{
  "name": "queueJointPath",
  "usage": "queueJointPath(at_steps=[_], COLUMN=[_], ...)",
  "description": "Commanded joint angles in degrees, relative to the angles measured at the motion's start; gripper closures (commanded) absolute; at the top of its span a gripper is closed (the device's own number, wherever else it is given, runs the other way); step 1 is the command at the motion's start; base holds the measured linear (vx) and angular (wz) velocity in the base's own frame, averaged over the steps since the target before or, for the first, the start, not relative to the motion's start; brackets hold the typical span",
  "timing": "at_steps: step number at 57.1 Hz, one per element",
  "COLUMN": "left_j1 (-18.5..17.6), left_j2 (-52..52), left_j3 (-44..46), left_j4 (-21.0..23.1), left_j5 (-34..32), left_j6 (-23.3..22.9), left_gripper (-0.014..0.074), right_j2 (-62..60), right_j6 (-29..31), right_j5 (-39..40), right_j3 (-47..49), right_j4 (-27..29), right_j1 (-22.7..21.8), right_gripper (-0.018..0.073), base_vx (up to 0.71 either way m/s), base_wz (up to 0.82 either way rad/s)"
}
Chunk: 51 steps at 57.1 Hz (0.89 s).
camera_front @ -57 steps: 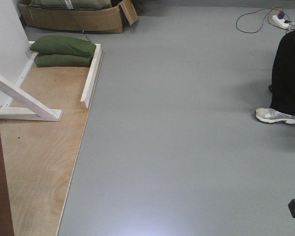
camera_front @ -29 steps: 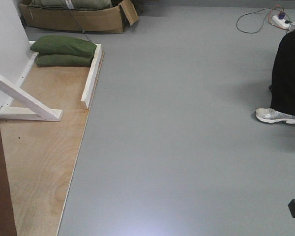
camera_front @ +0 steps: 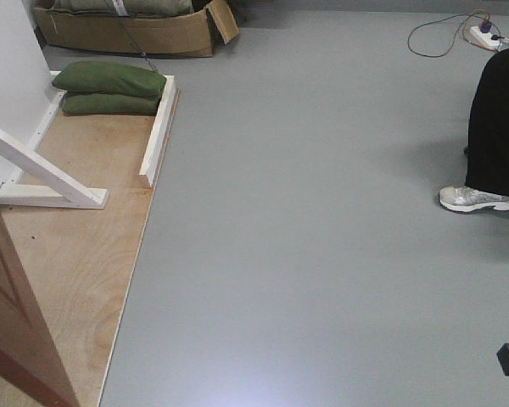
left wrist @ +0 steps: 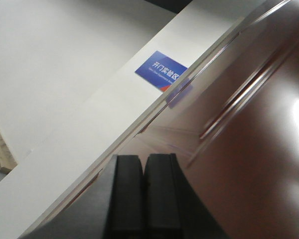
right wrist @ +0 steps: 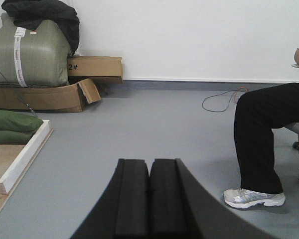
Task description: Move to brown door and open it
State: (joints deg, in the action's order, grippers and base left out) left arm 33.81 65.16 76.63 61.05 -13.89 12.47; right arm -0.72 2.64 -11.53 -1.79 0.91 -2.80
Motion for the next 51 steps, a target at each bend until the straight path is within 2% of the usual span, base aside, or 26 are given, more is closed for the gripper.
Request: queueJointPath(at_steps=[1, 7, 16, 25, 30, 34, 38, 39, 51], left_j1=[-0.24, -0.96, -4.58, -10.86, -14.66, -17.93, -20.71, -24.23, -28.33], left_j2=[-1.42, -2.07, -1.82, -0.33, 0.75, 1.59, 2.65, 4.91, 8.11], left_j3=[1.44, 1.44, 1.44, 1.44, 1.44, 1.44, 1.44, 1.44, 1.44], left_j4=[-4.71, -13.49, -25.09, -36.78, -44.73, -49.13, -51.31, -51.59, -52.29], left_j5=[-1.84, 0.02, 2.60, 2.44, 2.38, 2.38, 2.38, 2.38, 2.34], left_j6=[0.16, 0.16, 0.16, 0.16, 0.16, 0.16, 0.16, 0.16, 0.16], left_gripper=[0.0603, 0.0603, 0.0603, 0.0603, 0.0603, 0.0603, 0.0603, 0.0603, 0.0603], right_j2=[-0.67, -0.67, -0.67, -0.67, -0.67, -0.67, -0.67, -0.67, -0.67], right_j6=[0.31, 0.31, 0.31, 0.31, 0.31, 0.31, 0.31, 0.31, 0.31], right_j5=[4.33, 4.33, 4.33, 4.33, 4.33, 4.33, 4.33, 4.33, 4.33], right_j3=[-0.21, -0.21, -0.21, -0.21, -0.21, -0.21, -0.21, -0.21, -0.21], right_j4=[-0.34, -0.34, -0.34, -0.34, -0.34, -0.34, -0.34, -0.34, -0.34], right_j1=[-0.27, -0.27, -0.27, -0.27, -0.27, -0.27, -0.27, -0.27, -0.27], right_gripper=[0.0559, 0.0559, 0.0559, 0.0559, 0.0559, 0.0559, 0.0559, 0.0559, 0.0559], base_vx=[0.00, 0.00, 0.00, 0.00, 0.00, 0.00, 0.00, 0.00, 0.00], base_wz=[0.00, 0.00, 0.00, 0.00, 0.00, 0.00, 0.00, 0.00, 0.00])
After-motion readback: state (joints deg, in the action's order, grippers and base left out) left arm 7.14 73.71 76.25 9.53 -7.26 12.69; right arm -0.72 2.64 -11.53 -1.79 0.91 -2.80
